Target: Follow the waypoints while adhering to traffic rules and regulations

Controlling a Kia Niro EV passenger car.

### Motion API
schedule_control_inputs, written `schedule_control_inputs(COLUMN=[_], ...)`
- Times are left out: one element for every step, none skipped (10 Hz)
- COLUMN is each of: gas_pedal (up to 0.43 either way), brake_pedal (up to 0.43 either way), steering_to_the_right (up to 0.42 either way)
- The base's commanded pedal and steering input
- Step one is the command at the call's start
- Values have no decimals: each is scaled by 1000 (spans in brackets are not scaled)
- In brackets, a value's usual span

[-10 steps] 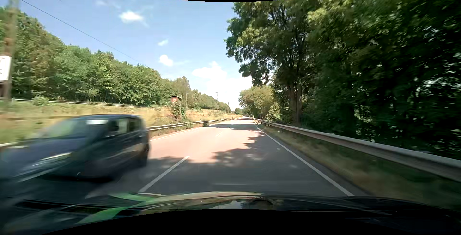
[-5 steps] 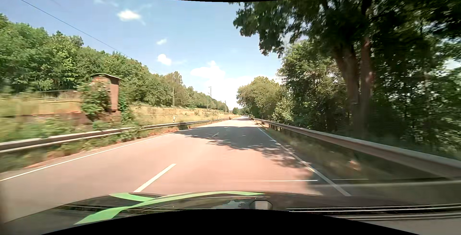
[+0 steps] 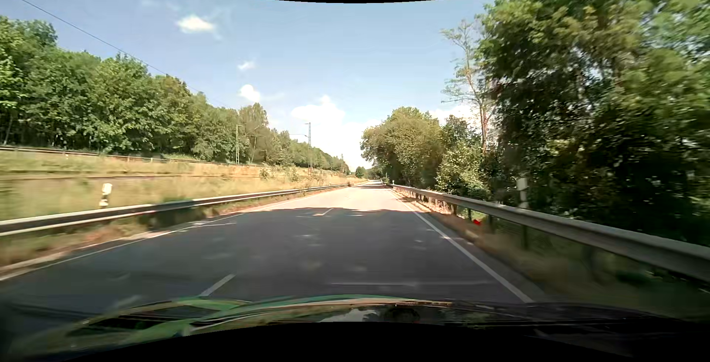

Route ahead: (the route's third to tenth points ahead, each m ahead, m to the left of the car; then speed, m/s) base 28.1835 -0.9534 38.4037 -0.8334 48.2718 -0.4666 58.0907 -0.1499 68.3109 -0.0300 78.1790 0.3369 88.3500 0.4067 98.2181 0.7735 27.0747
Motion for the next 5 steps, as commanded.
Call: schedule_control_inputs(gas_pedal=[220, 228, 228, 228, 220], brake_pedal=[0, 0, 0, 0, 0], steering_to_the_right=[-2, -2, -2, -2, -2])
